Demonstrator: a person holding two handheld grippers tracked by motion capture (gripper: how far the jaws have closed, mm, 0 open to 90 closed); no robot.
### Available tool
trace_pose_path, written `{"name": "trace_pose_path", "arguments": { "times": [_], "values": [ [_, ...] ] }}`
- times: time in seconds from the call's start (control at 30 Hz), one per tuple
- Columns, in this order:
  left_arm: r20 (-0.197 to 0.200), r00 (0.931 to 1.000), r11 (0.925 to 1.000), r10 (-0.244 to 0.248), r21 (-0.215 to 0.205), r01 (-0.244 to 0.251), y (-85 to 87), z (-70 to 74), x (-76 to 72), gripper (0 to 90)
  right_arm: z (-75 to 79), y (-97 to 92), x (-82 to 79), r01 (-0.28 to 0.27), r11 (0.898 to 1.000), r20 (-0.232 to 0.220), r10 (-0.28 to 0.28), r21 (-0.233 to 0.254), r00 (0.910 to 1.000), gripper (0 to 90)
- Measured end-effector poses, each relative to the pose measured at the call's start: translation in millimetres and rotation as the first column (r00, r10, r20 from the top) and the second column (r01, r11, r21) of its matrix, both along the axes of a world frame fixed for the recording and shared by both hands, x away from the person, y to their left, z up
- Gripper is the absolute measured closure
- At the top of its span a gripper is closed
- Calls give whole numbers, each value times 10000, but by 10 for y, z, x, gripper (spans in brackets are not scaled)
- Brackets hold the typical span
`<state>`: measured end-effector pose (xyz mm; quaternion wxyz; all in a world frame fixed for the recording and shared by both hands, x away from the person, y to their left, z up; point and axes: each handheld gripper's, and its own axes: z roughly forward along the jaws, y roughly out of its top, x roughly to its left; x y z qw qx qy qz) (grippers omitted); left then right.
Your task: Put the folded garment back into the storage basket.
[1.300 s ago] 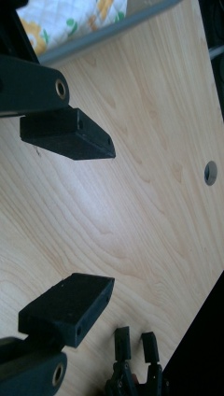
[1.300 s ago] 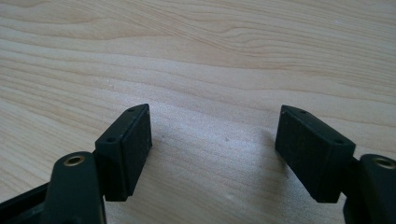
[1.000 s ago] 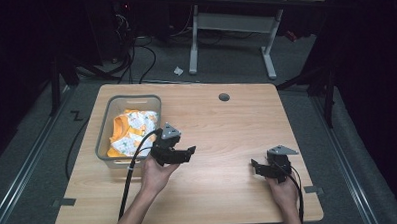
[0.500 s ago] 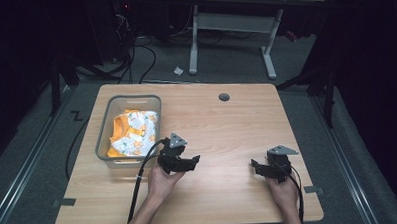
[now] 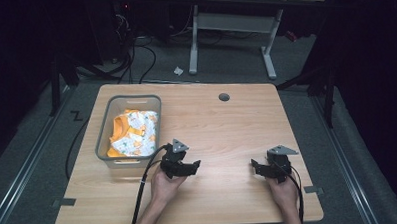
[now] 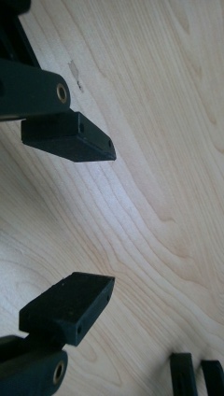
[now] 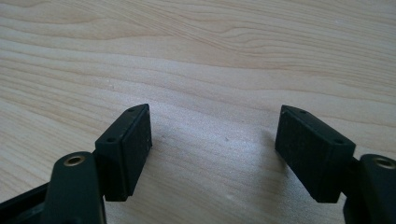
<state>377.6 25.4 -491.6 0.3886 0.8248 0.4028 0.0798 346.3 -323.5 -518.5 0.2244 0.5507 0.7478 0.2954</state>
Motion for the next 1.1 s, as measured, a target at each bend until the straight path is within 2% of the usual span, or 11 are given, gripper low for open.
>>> {"name": "trace_pose_path", "arguments": {
  "times": [0.17, 0.57, 0.6, 0.67, 0.73, 0.83, 0.97, 1.1],
  "values": [
    [270, 9996, 9993, 126, 336, -135, -40, -72, 1, 337, 0, 0, 0, 1, 10000, -2, -1, 3, 10000, 274],
    [424, 9981, 9950, 440, 874, -476, -66, -253, 30, 337, 0, 0, 0, -1, 10000, 1, 1, 1, 10000, 274],
    [450, 9980, 9935, 447, 1026, -491, -73, -274, 32, 337, 0, 0, 0, 0, 10000, -2, 0, 2, 10000, 274],
    [674, 9967, 9920, 445, 1146, -521, -78, -292, 22, 333, 0, 0, 0, 1, 10000, -1, -1, 2, 10000, 274],
    [778, 9959, 9920, 458, 1140, -545, -80, -302, 18, 331, 0, 0, 0, 1, 10000, -2, -1, 3, 10000, 274],
    [995, 9934, 9936, 574, 911, -666, -62, -339, 31, 296, 0, 0, 0, 2, 10000, -1, -2, 1, 10000, 274],
    [998, 9919, 9917, 785, 940, -879, -63, -340, 46, 294, 0, 1, 0, 9, 10000, 4, -9, 5, 10000, 274],
    [994, 9919, 9917, 789, 938, -883, -62, -340, 46, 293, -1, 1, 0, 8, 10000, 3, -8, 6, 10000, 274]
  ]
}}
